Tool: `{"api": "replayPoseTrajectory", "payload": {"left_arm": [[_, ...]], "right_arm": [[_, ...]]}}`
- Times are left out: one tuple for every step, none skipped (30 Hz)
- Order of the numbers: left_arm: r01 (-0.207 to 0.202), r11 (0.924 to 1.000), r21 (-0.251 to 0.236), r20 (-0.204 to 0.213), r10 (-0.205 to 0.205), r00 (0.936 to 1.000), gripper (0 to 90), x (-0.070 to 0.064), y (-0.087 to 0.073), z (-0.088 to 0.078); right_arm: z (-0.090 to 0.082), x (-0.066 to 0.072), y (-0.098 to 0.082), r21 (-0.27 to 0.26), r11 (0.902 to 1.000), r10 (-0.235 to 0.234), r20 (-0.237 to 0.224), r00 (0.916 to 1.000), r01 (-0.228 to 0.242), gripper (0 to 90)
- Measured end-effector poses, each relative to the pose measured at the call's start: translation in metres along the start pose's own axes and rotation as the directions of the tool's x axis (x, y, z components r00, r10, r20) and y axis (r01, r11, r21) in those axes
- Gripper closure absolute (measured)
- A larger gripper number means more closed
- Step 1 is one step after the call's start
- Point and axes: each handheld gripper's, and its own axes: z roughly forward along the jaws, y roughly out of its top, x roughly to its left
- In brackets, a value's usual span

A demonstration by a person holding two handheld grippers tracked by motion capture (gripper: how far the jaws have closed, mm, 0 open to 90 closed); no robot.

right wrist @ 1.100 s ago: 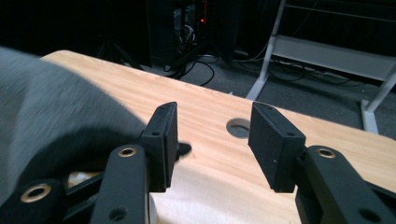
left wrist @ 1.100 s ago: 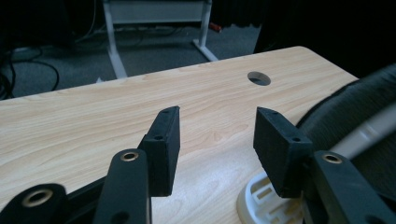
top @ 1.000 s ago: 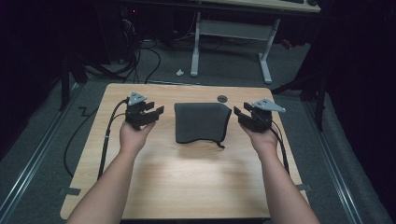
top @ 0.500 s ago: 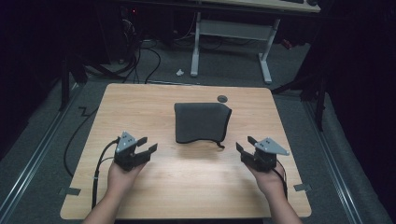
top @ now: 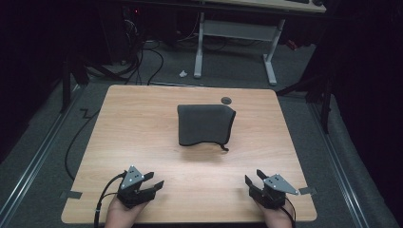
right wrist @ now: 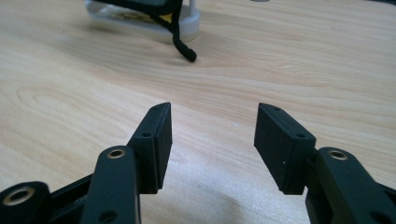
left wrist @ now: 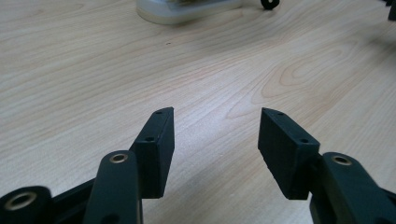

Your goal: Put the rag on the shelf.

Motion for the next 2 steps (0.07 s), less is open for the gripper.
{"api": "replayPoseTrajectory", "payload": {"left_arm": [[0.007,0.9999,0.008,0.009,-0.007,0.9999,46.3,0.0015,-0.0004,0.0023],[0.012,0.9999,0.012,0.013,-0.012,0.9998,46.3,0.0019,-0.0008,0.0033]], "right_arm": [[0.0004,-0.0004,0.0002,-0.002,0.9999,0.014,-0.003,0.9999,-0.014,46.8],[0.0015,-0.0004,0.0009,-0.008,0.9999,0.011,-0.001,0.9999,-0.011,46.8]]}}
